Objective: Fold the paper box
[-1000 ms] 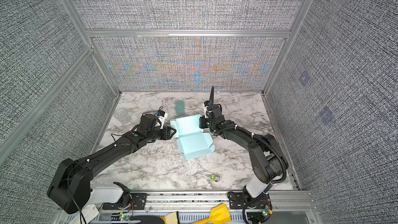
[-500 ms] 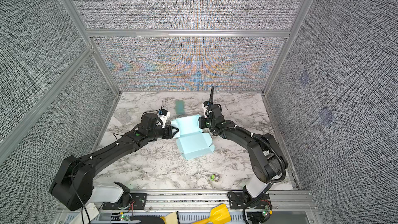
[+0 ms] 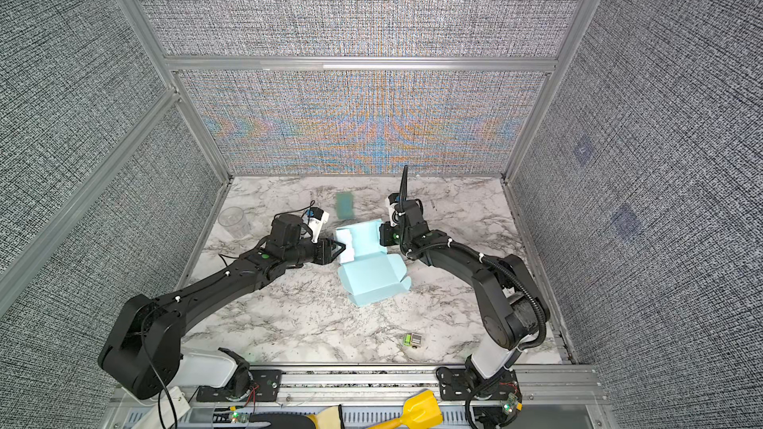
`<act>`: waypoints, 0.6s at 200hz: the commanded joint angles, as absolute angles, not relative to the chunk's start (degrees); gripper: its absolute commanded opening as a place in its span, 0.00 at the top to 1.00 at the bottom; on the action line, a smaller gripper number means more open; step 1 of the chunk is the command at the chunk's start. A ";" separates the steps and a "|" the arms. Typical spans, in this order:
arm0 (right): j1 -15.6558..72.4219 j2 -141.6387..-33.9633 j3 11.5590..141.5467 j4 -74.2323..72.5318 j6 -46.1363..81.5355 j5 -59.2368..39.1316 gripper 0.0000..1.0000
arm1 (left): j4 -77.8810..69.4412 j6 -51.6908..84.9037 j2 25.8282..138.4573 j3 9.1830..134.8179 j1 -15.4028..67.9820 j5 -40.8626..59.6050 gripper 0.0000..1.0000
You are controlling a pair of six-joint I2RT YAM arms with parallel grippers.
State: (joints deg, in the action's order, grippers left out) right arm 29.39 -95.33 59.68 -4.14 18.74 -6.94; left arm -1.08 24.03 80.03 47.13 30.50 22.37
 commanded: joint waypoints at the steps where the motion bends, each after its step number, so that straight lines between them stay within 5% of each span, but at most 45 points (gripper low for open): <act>1: 30.14 -94.46 60.30 -4.50 18.05 -5.62 1.00 | -0.96 23.68 80.67 48.20 30.50 20.59 0.58; 120: 33.09 -91.94 60.03 -4.57 17.00 -1.94 1.00 | 7.31 23.08 82.11 50.37 30.64 5.90 0.67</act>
